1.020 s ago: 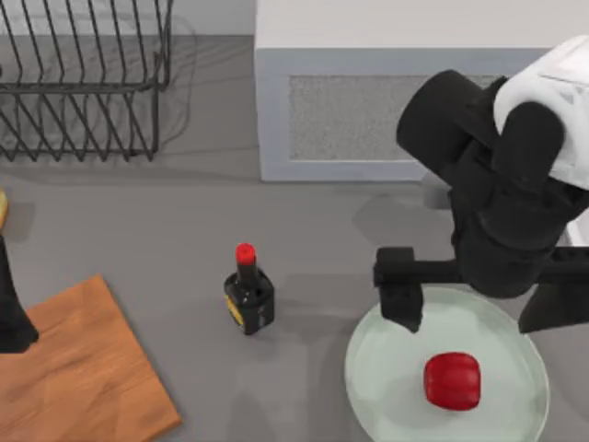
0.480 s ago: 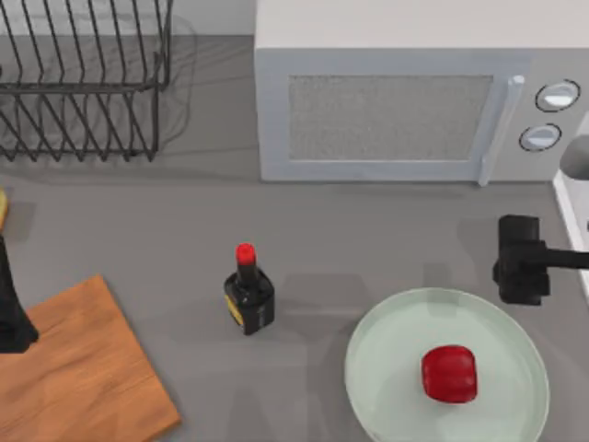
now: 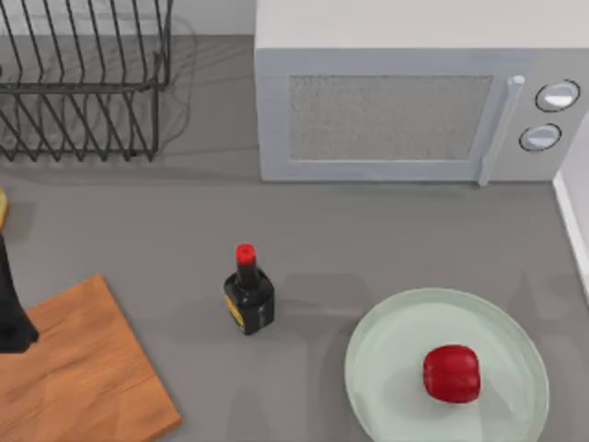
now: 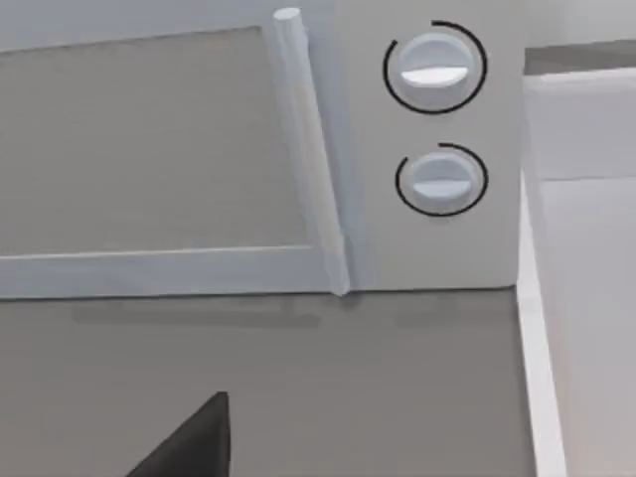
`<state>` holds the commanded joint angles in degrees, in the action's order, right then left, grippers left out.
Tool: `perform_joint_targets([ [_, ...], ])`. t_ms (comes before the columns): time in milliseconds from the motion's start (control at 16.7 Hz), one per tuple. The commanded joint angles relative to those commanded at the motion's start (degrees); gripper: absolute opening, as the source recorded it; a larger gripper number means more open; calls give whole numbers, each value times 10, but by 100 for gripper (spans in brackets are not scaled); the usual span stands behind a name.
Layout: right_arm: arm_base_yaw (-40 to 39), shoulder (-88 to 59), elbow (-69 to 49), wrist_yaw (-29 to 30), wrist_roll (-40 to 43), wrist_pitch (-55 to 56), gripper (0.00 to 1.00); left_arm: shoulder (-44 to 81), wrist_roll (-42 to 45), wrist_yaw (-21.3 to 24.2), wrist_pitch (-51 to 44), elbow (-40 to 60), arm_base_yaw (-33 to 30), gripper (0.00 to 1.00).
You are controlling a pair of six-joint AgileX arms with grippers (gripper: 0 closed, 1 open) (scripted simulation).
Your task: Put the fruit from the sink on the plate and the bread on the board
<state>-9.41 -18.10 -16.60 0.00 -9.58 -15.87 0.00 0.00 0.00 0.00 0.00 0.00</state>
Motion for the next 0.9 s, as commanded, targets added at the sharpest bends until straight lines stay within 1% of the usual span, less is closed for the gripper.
perform_joint_targets([
  [180, 55, 113, 101, 0, 56, 95, 100, 0, 0, 0, 0, 0, 0, 100],
  [360, 88, 172, 157, 0, 90, 150, 100, 0, 0, 0, 0, 0, 0, 100],
  [780, 94, 181, 166, 0, 96, 159, 100, 0, 0, 0, 0, 0, 0, 100],
  [900, 94, 181, 166, 0, 96, 159, 100, 16, 0, 1, -9, 16, 0, 100],
])
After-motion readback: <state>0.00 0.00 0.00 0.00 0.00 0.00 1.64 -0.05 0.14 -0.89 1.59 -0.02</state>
